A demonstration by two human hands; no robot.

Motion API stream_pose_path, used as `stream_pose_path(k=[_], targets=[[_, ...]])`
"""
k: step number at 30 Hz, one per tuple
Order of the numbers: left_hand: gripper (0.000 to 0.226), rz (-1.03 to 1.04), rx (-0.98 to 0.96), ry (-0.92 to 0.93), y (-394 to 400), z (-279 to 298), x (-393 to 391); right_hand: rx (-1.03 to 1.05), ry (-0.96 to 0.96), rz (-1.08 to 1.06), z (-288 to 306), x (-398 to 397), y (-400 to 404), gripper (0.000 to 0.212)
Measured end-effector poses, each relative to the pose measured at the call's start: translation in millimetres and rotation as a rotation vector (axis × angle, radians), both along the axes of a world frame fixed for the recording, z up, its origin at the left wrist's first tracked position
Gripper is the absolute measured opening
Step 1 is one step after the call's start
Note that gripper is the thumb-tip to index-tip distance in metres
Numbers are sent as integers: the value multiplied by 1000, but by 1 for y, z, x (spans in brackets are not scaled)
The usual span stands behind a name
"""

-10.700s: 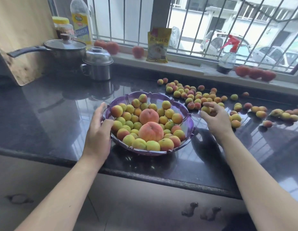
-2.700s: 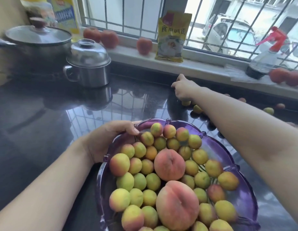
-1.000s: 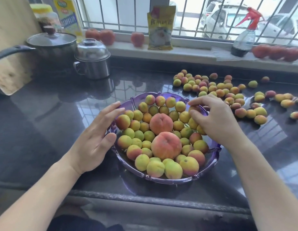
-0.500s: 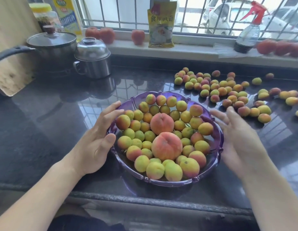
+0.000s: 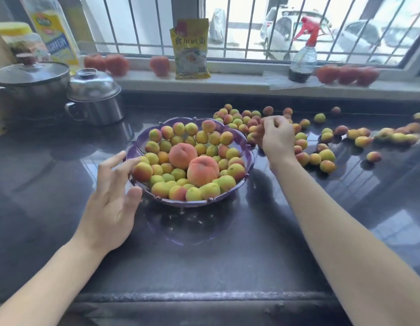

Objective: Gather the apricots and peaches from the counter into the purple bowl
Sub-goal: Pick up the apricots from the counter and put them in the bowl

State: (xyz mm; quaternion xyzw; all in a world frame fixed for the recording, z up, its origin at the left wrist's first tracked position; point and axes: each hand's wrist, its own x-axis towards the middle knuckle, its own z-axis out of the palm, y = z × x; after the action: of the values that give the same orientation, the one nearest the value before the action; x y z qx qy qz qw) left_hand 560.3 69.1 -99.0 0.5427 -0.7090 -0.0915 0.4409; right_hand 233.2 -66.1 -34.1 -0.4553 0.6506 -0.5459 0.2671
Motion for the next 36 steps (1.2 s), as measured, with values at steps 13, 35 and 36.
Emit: stream_pose_path(k=[13, 35, 36], targets=[[69, 20, -102, -54, -2, -1, -3, 147, 1199, -229, -53, -46, 1, 18], [17, -63, -382, -102, 3, 4, -3, 170, 612, 1083, 70, 77, 92, 32], [17, -64, -377, -94, 3, 4, -3, 157, 635, 1055, 67, 84, 93, 32]])
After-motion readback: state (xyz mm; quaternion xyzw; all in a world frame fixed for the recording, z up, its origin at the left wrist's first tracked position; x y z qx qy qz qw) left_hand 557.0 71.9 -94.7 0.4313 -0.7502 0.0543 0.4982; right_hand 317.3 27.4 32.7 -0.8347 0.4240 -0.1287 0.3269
